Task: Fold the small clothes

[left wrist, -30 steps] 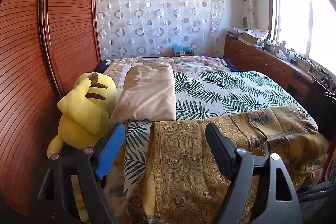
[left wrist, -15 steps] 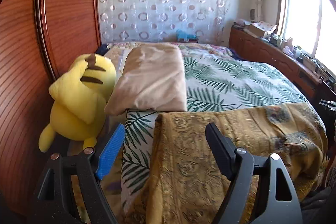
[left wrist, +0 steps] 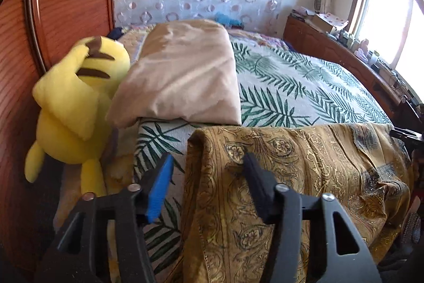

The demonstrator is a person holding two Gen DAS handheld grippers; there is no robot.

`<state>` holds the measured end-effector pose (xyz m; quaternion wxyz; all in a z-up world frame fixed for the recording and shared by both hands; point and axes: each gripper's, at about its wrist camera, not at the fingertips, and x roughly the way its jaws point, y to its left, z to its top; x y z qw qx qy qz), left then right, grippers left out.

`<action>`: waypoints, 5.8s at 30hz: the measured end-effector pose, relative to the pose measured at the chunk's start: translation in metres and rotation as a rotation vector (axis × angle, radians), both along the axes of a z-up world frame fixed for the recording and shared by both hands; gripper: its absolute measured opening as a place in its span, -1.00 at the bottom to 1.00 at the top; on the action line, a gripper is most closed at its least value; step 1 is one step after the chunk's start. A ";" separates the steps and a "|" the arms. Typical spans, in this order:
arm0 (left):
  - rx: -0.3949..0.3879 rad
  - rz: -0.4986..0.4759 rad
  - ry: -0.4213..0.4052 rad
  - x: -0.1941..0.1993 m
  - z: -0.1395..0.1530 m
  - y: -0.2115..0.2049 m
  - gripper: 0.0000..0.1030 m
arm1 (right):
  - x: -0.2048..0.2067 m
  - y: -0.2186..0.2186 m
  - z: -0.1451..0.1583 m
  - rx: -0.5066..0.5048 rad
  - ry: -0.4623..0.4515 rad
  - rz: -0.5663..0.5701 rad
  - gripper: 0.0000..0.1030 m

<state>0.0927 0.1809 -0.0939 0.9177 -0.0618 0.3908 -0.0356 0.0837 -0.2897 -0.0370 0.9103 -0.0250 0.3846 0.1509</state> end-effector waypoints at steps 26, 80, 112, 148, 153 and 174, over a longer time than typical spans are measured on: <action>-0.100 -0.048 -0.337 -0.087 0.106 -0.013 -0.91 | -0.121 0.009 0.079 0.009 -0.335 -0.013 -0.92; 0.082 -0.175 -0.091 0.054 0.028 -0.062 0.51 | 0.029 0.016 0.033 -0.225 -0.043 -0.074 0.24; 0.122 -0.153 0.058 0.061 -0.008 -0.060 0.09 | 0.033 0.020 -0.006 -0.093 -0.047 -0.171 -0.90; 0.217 -0.161 0.023 0.058 0.015 -0.079 -0.89 | 0.035 0.026 -0.009 -0.133 -0.056 -0.173 -0.90; 0.211 -0.150 0.062 0.073 0.002 -0.072 -0.89 | 0.035 0.026 -0.009 -0.131 -0.056 -0.173 -0.90; 0.004 -0.110 -0.206 0.006 0.088 -0.034 -0.96 | -0.053 0.007 0.094 0.147 -0.213 -0.036 -0.94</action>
